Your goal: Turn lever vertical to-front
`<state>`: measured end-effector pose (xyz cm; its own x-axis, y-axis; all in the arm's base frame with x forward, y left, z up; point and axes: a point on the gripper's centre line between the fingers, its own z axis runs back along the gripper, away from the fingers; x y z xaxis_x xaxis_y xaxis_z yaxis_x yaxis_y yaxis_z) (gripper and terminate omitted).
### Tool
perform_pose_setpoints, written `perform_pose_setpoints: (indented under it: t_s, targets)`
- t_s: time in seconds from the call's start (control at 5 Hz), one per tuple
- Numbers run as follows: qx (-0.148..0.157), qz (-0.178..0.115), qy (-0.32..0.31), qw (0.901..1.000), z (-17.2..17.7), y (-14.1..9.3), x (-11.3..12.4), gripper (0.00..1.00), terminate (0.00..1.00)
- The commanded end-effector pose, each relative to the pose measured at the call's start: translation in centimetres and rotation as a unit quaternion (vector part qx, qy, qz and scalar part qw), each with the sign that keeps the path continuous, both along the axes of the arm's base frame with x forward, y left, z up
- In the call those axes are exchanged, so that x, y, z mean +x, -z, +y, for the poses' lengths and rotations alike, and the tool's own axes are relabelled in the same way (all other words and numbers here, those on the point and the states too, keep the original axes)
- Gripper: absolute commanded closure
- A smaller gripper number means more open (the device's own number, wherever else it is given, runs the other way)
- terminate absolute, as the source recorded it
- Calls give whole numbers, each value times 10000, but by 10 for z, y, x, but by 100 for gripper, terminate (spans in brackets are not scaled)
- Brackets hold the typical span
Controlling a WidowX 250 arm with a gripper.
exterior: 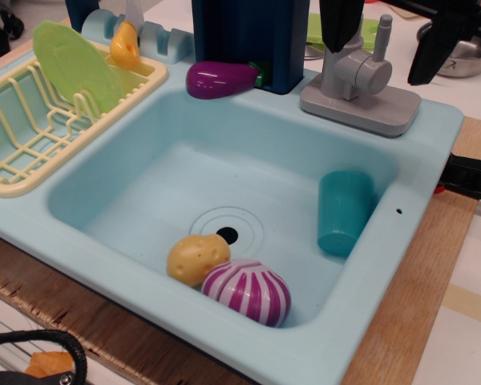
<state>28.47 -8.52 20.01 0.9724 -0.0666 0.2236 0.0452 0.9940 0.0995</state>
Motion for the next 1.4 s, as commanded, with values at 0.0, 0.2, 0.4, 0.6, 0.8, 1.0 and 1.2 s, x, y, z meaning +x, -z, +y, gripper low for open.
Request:
perform_pose_setpoints:
  t_s: [0.0,0.2,0.4,0.6,0.8,1.0,1.2]
  targets:
    - [0,0,0,10000,0,0,0,0,0]
    - [76,-435,4,9990,-4,-9,5,0,0]
    - [250,-783,56,9966,-8,-17,12,0,0]
    - [587,-1078,137,9923,-10,-21,18,0,0]
    - [751,-1364,167,9877,-12,-23,26,0,0]
    - [720,-1351,228,9880,-13,-25,33,0,0]
    - [643,-1165,250,9908,-13,-23,40,0,0]
